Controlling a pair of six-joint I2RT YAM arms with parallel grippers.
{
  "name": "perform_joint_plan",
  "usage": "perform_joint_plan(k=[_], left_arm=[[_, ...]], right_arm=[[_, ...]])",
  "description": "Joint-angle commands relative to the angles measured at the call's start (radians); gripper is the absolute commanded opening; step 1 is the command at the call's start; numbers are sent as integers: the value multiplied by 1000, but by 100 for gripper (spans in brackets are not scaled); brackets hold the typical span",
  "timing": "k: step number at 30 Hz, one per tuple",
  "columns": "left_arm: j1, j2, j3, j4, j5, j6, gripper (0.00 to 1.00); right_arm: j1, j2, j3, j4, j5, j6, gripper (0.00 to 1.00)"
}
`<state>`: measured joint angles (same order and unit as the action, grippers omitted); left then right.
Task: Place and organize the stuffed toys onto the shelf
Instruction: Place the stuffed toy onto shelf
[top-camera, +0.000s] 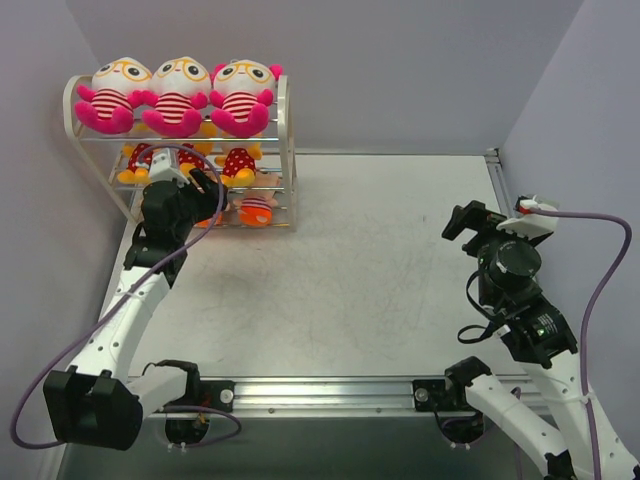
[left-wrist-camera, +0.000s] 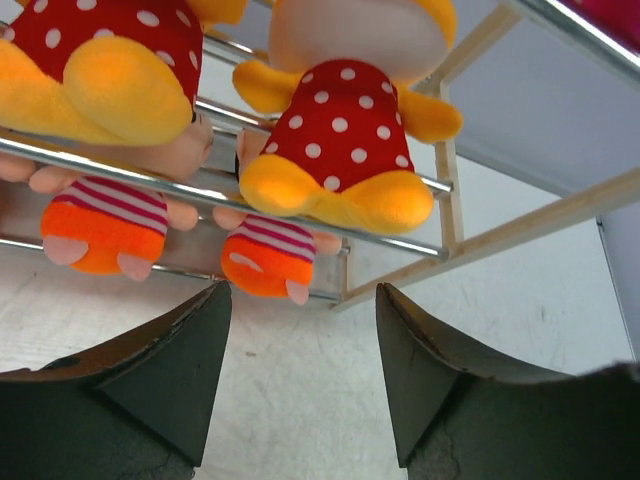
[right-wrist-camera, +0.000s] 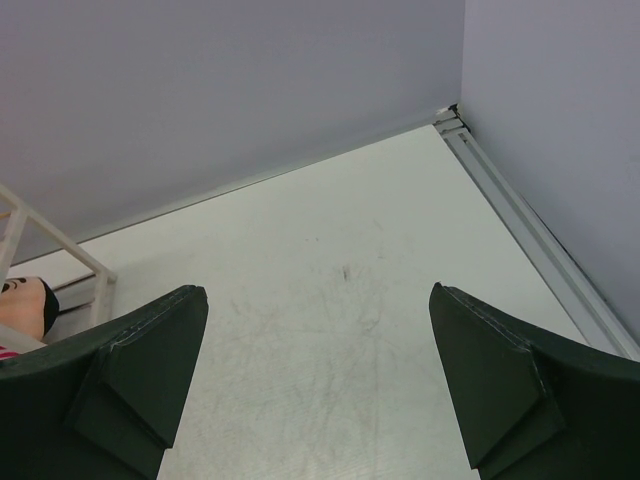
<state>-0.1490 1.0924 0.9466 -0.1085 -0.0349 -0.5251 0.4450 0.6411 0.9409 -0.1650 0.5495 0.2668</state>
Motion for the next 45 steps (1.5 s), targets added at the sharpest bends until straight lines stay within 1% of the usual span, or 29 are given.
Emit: perform_joint_plan(k=[1, 5, 10, 18, 22, 25, 30, 31, 35, 45], left_arm=[[0, 50, 17, 196, -52, -33, 67], [-4, 115, 53, 211, -77, -35, 66], [-14, 172, 63, 245, -117, -33, 65], [-24, 219, 64, 314, -131, -35, 61], [-27, 248, 80, 323, -134, -35, 57], [-35, 253, 89, 323, -138, -33, 51], [-38, 248, 90, 322, -149, -29, 33], [-37, 248, 92, 322, -151, -27, 28], [-37, 251, 100, 322, -152, -13, 24], [-37, 259, 121, 316, -155, 8, 24]], right_arm=[[12, -12, -13, 53, 33, -20, 99], [20, -21, -24, 61, 41, -24, 99], [35, -35, -28, 64, 66, -35, 99], [49, -47, -36, 62, 87, -41, 99], [55, -49, -37, 62, 93, -41, 99], [57, -49, -36, 62, 96, -43, 99], [61, -50, -36, 61, 99, -43, 99], [61, -50, -36, 61, 99, -43, 99], [64, -55, -37, 58, 101, -43, 99], [67, -66, -42, 53, 109, -38, 99]])
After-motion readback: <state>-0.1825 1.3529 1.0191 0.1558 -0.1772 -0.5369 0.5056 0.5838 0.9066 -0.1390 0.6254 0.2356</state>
